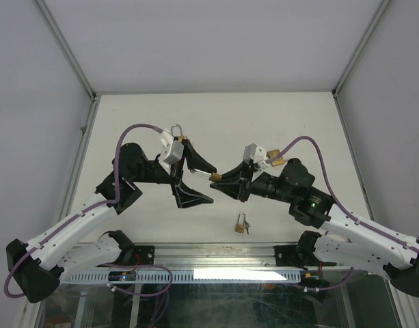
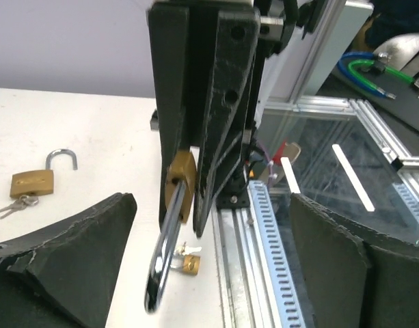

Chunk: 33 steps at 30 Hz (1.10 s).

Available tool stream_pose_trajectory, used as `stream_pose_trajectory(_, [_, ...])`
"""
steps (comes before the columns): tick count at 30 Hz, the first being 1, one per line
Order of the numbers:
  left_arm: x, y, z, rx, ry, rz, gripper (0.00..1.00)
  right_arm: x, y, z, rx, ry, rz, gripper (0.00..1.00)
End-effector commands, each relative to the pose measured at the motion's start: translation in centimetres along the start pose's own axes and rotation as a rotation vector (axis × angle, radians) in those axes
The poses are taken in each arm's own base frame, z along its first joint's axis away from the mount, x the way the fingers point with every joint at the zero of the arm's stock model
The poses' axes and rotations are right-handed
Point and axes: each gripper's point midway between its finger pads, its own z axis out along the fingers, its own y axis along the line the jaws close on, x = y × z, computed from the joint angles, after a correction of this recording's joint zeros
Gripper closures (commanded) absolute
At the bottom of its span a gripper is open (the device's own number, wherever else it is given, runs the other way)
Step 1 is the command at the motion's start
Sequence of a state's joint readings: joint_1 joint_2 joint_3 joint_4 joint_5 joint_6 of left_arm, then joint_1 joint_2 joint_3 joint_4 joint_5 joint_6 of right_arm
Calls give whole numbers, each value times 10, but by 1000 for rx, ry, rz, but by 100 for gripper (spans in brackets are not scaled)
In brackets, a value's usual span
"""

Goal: Unlock with the key
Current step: Unlock the lock.

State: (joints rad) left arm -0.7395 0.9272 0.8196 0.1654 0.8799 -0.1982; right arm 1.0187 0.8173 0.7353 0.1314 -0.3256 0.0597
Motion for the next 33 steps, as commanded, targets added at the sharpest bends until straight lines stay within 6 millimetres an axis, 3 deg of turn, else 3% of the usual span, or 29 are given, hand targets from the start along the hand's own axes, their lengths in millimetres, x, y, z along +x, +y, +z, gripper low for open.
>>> stream_pose_trajectory(1, [-13,-5,-11,21,0,168,1,-42,-4,-8,29,-137,-14,100])
stream_pose_trajectory(4, [-20,23,-29,-104,33,247,1,-41,-6,-12,33,-113,0,100])
stream_pose_trajectory(6, [-25,35,-37,-157,53,286,7,-39,-7,-13,38,-92,8,100])
stream_pose_trajectory(10, [-37,16,-36,-53,51,372,26,-35,4,-13,-24,-62,9,100])
stream_pose_trajectory(13, [-35,13,-33,-23,55,364,37,-35,6,-12,-38,-57,9,100])
stream_pose_trajectory(17, [-25,8,-31,8,69,352,64,-38,7,-13,-43,-67,11,100])
stream_pose_trajectory(21, [-14,14,-32,-12,100,363,59,-45,11,-15,-58,-85,11,100])
stream_pose_trajectory(28, [-20,-3,-31,45,65,357,94,-36,11,-11,-62,-66,44,100])
stream_pose_trajectory(30, [-17,-6,-32,52,65,351,100,-32,10,-9,-59,-62,58,100])
stream_pose_trajectory(33, [-17,-6,-34,36,57,372,100,-27,8,-6,-53,-51,77,100])
